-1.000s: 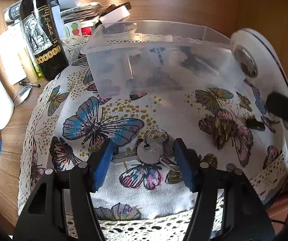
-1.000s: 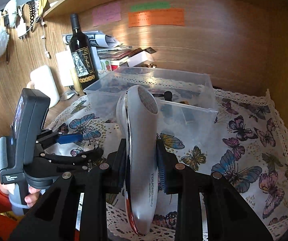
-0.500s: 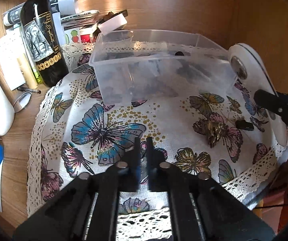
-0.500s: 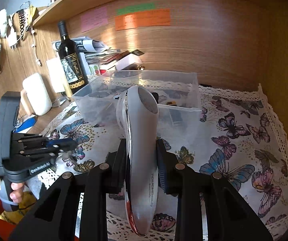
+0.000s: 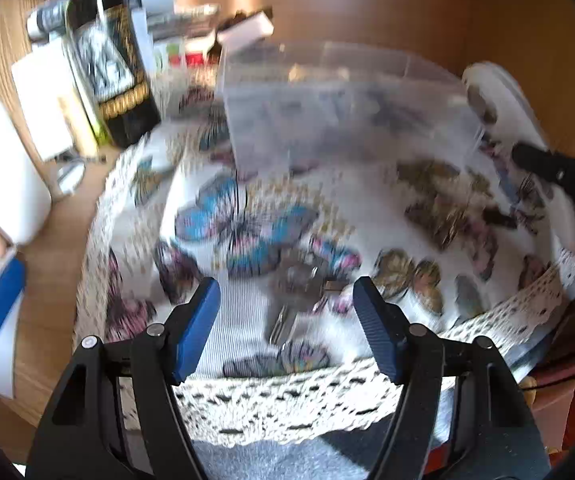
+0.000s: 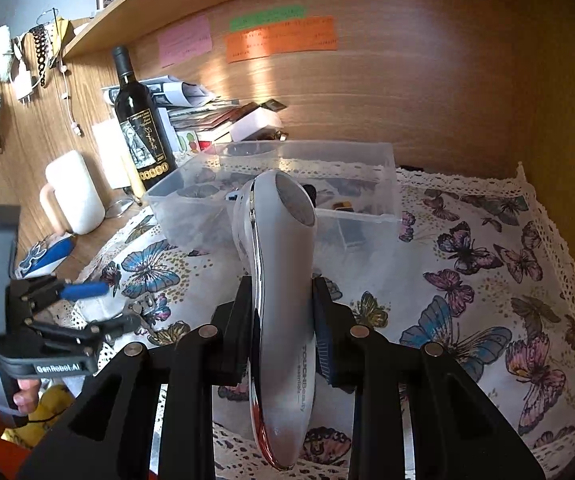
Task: Organize rigid objects
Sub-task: 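Grasp the key ring with the left tool while the right tool holds the white device, then drop the keys into the box with the left tool while the right tool sets the device inside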
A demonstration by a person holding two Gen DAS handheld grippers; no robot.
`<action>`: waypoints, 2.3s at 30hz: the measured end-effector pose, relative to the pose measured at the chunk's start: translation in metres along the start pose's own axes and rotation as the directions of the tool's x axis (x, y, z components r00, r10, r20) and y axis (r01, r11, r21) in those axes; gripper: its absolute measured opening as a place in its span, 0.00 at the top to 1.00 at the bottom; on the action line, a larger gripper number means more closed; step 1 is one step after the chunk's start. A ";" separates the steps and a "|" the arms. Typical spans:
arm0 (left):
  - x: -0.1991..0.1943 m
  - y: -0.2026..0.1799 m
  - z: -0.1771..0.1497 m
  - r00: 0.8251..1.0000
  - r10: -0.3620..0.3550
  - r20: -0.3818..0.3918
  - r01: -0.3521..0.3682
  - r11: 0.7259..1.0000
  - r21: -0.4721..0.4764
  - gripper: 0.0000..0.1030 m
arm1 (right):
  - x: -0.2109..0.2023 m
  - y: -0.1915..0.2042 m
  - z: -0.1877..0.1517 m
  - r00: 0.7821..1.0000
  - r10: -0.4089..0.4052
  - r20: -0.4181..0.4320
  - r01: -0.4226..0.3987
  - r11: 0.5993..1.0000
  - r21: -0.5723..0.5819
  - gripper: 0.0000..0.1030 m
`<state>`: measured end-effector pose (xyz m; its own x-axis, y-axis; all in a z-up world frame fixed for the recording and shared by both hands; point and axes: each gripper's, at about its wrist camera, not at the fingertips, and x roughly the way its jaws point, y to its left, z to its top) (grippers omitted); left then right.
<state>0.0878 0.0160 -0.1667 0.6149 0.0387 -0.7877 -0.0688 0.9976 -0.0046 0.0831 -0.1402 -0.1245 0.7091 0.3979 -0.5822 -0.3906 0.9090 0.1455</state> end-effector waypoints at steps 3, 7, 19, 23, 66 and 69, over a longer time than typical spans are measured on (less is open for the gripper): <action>0.003 0.001 -0.003 1.000 0.006 0.009 -0.006 1.000 0.005 0.33 | 0.004 0.001 -0.001 1.000 0.001 -0.008 -0.001 1.000 0.000 0.76; 0.006 -0.009 0.000 0.999 -0.035 0.011 0.034 0.997 0.065 0.50 | 0.006 0.000 -0.002 1.000 0.010 -0.017 -0.010 1.000 0.006 0.75; 0.016 -0.017 0.016 0.998 -0.061 0.030 0.057 0.991 0.119 0.77 | 0.005 -0.001 -0.001 1.000 -0.007 -0.016 0.007 1.000 0.005 0.75; 0.005 -0.008 0.023 0.995 -0.074 0.062 0.069 0.994 0.083 0.77 | 0.001 -0.002 0.005 1.000 -0.025 -0.005 0.025 1.000 0.001 0.75; 0.009 0.019 0.160 0.962 -0.131 0.242 0.122 0.991 0.052 0.78 | 0.084 -0.026 0.094 0.987 -0.150 -0.048 0.150 0.989 -0.010 0.76; 0.029 0.018 0.158 0.973 -0.128 0.193 0.121 0.991 0.050 0.78 | 0.097 -0.030 0.089 0.983 -0.165 -0.077 0.165 0.986 -0.008 0.79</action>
<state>0.2281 0.0440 -0.0920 0.7586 -0.0792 -0.6467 0.0452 0.9966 -0.0690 0.2162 -0.1174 -0.1139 0.7166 0.2313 -0.6580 -0.2730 0.9612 0.0406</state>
